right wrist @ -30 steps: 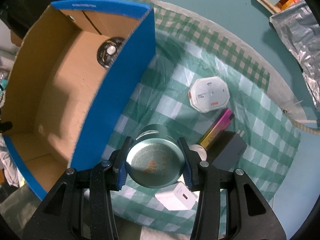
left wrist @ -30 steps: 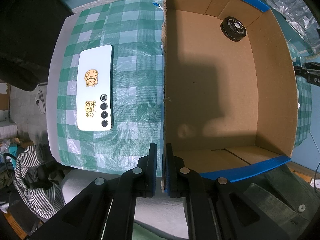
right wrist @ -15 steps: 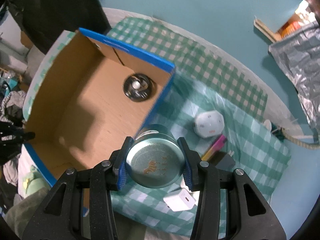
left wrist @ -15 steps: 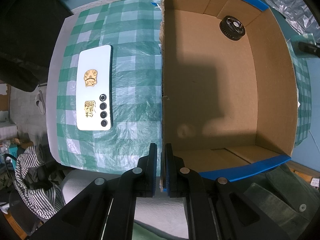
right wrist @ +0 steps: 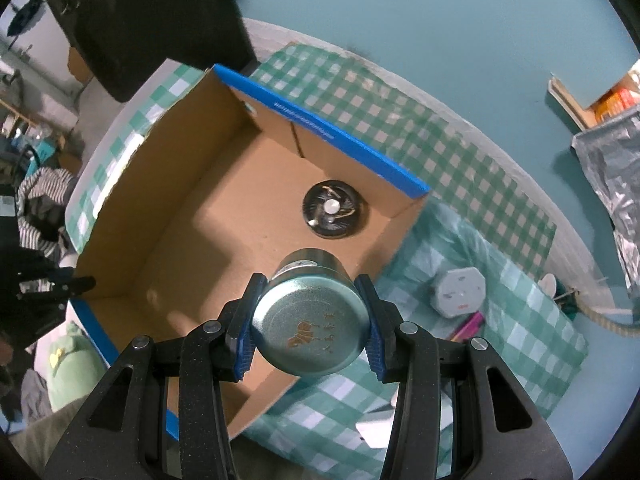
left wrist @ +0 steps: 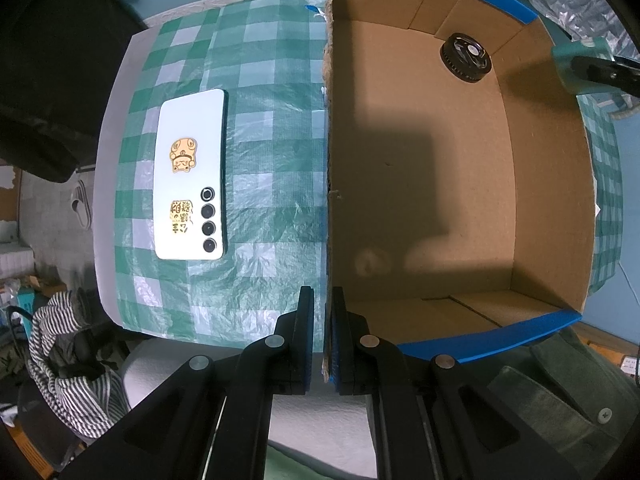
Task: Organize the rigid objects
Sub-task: 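Carry the green canister into the box and release it with the right gripper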
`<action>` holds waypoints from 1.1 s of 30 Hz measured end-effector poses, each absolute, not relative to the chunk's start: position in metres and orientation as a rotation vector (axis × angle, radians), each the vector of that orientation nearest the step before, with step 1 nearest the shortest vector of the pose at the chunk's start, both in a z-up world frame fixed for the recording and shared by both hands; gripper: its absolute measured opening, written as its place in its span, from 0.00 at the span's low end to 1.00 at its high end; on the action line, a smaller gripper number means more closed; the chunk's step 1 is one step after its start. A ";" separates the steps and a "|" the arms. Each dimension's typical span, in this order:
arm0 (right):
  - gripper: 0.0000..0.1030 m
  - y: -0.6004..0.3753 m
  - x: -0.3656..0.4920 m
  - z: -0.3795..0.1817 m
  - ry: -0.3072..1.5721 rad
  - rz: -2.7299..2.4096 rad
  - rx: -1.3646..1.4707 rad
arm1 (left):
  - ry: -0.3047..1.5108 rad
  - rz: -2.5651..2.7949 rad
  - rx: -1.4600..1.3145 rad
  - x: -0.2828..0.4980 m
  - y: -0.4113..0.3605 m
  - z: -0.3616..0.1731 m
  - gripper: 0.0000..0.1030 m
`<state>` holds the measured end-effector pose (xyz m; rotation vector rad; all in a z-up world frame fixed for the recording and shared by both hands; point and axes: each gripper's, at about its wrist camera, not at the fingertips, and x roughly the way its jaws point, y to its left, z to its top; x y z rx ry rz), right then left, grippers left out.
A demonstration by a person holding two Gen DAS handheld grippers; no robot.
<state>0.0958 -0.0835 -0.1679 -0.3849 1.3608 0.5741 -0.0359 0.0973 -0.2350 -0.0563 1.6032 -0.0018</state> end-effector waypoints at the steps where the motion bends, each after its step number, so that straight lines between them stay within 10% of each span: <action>1: 0.43 -0.081 0.096 -0.171 1.367 0.580 -0.386 | 1.603 -0.002 -0.057 -0.036 0.097 -0.235 0.07; 33: 0.47 -0.064 0.096 -0.232 1.467 0.547 -0.438 | 1.609 -0.004 -0.061 -0.036 0.098 -0.238 0.07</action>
